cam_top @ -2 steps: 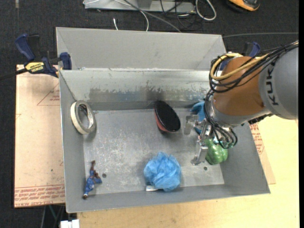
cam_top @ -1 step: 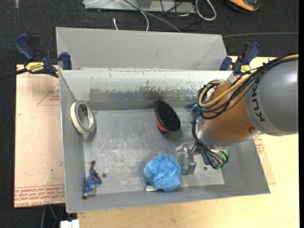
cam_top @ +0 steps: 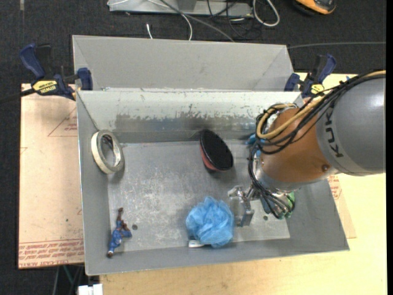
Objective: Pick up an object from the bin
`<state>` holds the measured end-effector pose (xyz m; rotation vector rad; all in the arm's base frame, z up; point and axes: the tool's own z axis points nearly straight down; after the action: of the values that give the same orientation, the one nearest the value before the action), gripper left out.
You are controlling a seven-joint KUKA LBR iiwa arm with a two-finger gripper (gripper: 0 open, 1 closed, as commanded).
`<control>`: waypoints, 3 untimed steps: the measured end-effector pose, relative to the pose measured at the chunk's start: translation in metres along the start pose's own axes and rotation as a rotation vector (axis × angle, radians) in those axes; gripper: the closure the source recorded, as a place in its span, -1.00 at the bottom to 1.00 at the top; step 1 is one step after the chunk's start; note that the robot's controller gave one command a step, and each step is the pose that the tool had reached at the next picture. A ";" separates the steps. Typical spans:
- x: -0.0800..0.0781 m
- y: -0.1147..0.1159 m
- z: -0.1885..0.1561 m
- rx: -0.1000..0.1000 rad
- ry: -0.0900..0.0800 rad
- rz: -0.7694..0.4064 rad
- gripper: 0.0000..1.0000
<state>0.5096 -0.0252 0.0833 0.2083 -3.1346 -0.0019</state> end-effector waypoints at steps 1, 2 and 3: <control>-0.008 -0.026 0.012 -0.001 -0.002 -0.349 -1.00; -0.008 -0.026 0.012 -0.001 -0.002 -0.349 -1.00; -0.008 -0.036 0.013 -0.001 -0.006 -0.562 -1.00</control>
Offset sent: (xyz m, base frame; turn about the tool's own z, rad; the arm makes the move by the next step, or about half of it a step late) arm 0.0000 0.0000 0.0000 0.0000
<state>0.5222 -0.0595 0.0707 1.0719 -2.9596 -0.0036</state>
